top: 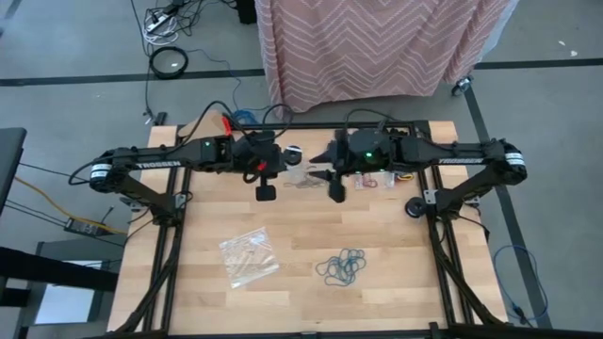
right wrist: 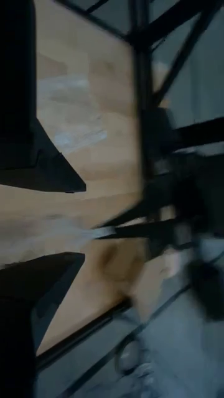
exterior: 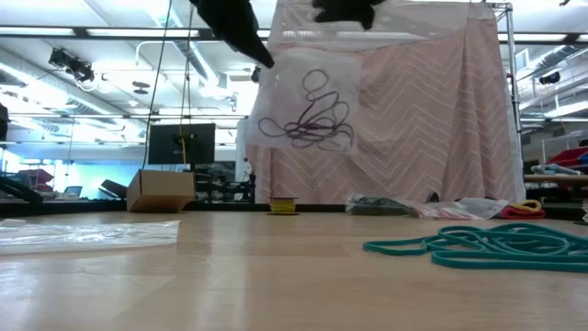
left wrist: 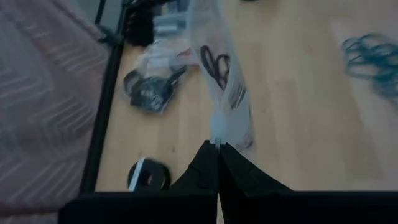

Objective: Sort rubber bands
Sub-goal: Close the transparent zip bag

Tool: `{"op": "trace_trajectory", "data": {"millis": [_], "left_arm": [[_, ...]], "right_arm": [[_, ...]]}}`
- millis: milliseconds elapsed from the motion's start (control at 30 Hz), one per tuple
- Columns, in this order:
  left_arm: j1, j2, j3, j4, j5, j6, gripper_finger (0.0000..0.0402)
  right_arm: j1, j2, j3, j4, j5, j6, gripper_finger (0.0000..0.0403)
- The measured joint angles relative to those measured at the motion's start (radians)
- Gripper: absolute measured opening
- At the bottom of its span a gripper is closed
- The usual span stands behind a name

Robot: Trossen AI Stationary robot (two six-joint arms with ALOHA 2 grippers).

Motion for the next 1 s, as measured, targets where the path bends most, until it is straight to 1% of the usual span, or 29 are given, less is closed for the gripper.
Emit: {"op": "trace_trajectory", "data": {"millis": [133,267,433,533,700,867,1000], "left_arm": [[-0.001,0.0,0.0,0.033,0.064,0.0,0.0001],[-0.01,0.0,0.0,0.025,0.097,0.0,0.0001],[-0.021,0.0,0.0,0.01,0.144,0.0,0.0001],[-0.027,0.0,0.0,0.013,0.146,0.0,0.0001],[-0.027,0.0,0.0,0.058,0.168,0.0,0.0001],[-0.027,0.0,0.0,0.086,0.168,0.0,0.0001],[-0.027,0.0,0.0,0.083,0.168,0.0,0.0001]], "right_arm": [[0.001,0.076,0.0,0.062,-0.049,-0.05,0.0155],[0.002,0.129,-0.001,0.072,-0.049,-0.057,0.0155],[0.001,0.144,-0.001,0.093,-0.049,-0.058,0.0154],[-0.004,0.146,-0.001,0.112,-0.05,-0.059,0.0151],[-0.008,0.146,-0.001,0.112,-0.067,-0.059,0.0146],[-0.007,0.146,-0.001,0.116,-0.071,-0.058,0.0121],[-0.005,0.146,-0.001,0.117,-0.069,-0.057,0.0083]]}}
